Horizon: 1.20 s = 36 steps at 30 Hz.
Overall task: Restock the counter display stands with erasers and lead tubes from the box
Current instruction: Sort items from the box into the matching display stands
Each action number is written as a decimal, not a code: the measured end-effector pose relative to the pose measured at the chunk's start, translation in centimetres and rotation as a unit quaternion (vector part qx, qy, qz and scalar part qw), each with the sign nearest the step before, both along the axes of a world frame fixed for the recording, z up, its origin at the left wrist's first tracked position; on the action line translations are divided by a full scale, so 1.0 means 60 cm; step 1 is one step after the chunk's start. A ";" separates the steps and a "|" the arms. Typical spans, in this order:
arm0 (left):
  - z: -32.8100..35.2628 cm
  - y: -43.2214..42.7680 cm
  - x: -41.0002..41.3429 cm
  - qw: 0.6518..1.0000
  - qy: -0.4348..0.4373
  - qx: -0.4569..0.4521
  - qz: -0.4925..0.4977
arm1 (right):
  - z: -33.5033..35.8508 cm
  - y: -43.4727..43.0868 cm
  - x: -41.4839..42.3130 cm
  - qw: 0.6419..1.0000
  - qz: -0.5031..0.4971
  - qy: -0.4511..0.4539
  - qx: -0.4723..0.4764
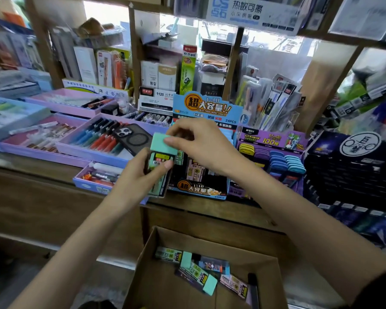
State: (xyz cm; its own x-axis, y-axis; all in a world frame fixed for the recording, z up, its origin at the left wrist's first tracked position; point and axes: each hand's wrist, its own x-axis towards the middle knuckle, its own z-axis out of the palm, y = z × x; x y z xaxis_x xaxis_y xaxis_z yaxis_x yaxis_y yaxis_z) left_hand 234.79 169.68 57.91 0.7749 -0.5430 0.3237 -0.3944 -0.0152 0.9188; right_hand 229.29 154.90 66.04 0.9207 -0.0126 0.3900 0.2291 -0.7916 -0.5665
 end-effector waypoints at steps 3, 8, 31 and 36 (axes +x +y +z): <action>-0.024 0.008 0.027 0.982 -0.121 0.112 0.087 | 0.018 -0.021 0.024 0.999 -0.038 -0.038 -0.006; -0.089 0.018 0.032 0.929 -0.264 0.229 0.120 | 0.000 -0.050 0.062 0.990 -0.121 -0.052 -0.051; -0.115 -0.002 0.023 0.861 -0.336 0.318 0.210 | -0.065 -0.041 0.091 0.970 -0.185 -0.035 -0.156; -0.102 0.007 0.007 0.880 -0.317 0.303 0.182 | -0.038 -0.040 0.074 0.969 -0.143 0.003 -0.201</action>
State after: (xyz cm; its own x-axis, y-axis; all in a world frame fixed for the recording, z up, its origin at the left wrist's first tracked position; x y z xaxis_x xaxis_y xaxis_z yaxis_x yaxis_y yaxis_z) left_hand 235.18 170.13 51.77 0.7012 -0.5181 0.4897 -0.6928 -0.6575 0.2963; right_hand 233.74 152.49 63.73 0.9046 -0.1159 0.4101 -0.0343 -0.9790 -0.2009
